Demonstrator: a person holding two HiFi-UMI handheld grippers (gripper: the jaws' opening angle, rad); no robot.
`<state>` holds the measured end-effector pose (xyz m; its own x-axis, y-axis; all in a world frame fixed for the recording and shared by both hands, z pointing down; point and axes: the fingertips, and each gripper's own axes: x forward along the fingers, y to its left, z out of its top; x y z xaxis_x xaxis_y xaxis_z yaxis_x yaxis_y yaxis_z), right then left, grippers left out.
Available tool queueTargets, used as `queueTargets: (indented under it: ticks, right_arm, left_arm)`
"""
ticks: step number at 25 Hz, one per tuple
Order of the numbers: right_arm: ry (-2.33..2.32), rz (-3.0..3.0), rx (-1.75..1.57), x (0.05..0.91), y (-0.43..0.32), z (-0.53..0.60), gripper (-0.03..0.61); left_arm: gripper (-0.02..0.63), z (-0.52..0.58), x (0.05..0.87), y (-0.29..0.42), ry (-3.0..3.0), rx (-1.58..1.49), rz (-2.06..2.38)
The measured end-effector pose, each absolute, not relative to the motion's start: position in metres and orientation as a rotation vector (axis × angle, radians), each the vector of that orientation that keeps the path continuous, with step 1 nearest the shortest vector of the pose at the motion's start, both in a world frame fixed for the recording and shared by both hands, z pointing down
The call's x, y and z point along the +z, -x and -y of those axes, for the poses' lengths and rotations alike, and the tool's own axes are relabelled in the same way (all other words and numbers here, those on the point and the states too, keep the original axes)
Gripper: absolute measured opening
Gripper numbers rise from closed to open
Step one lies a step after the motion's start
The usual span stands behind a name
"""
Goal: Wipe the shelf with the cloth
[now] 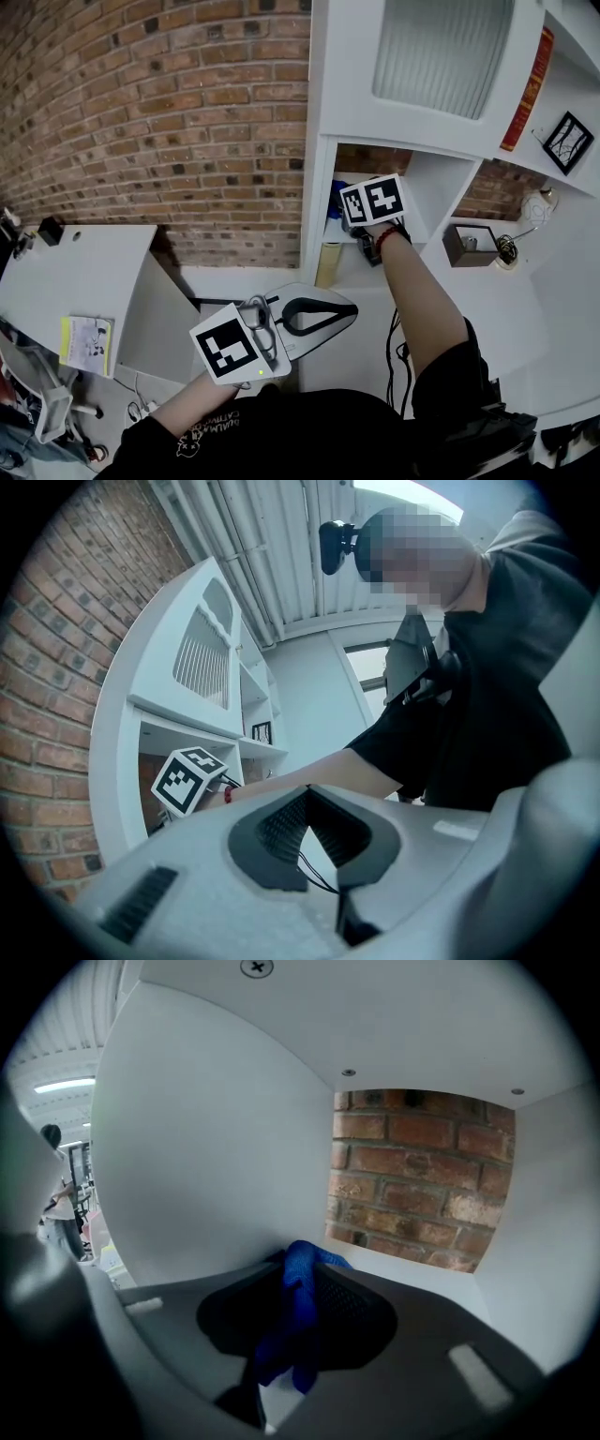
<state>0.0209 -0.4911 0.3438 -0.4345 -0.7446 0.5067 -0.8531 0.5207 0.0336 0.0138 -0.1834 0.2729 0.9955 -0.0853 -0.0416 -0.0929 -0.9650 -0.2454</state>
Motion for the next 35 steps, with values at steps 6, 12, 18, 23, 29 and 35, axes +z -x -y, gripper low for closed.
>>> queueTargets:
  ticks: [6,12,18,23,29,35]
  right_arm:
    - [-1.390,2.152,0.249,0.352,-0.064,0.494,0.112]
    - [-1.526,2.038,0.281,0.354,-0.120,0.491,0.112]
    - [-1.758,1.856,0.396,0.354,-0.174,0.477,0.110]
    - [-1.869,1.844,0.486,0.351,-0.191,0.472,0.107]
    - [-1.681,2.291,0.394,0.310,-0.108,0.470,0.109]
    - [-1.310,2.452,0.287,0.319,-0.018,0.451,0.110]
  left_arm:
    - [0.003,0.181,0.271,-0.011,2.897,0.060,-0.143]
    - [0.003,0.178,0.270,-0.014,2.901,0.068,-0.134]
    - [0.003,0.171,0.270,-0.021,2.898,0.073,-0.099]
    - [0.003,0.166,0.269,-0.026,2.892,0.064,-0.093]
    - [0.003,0.165,0.266,-0.026,2.899,0.066,-0.121]
    - [0.003,0.162,0.263,-0.027,2.877,0.048,-0.131]
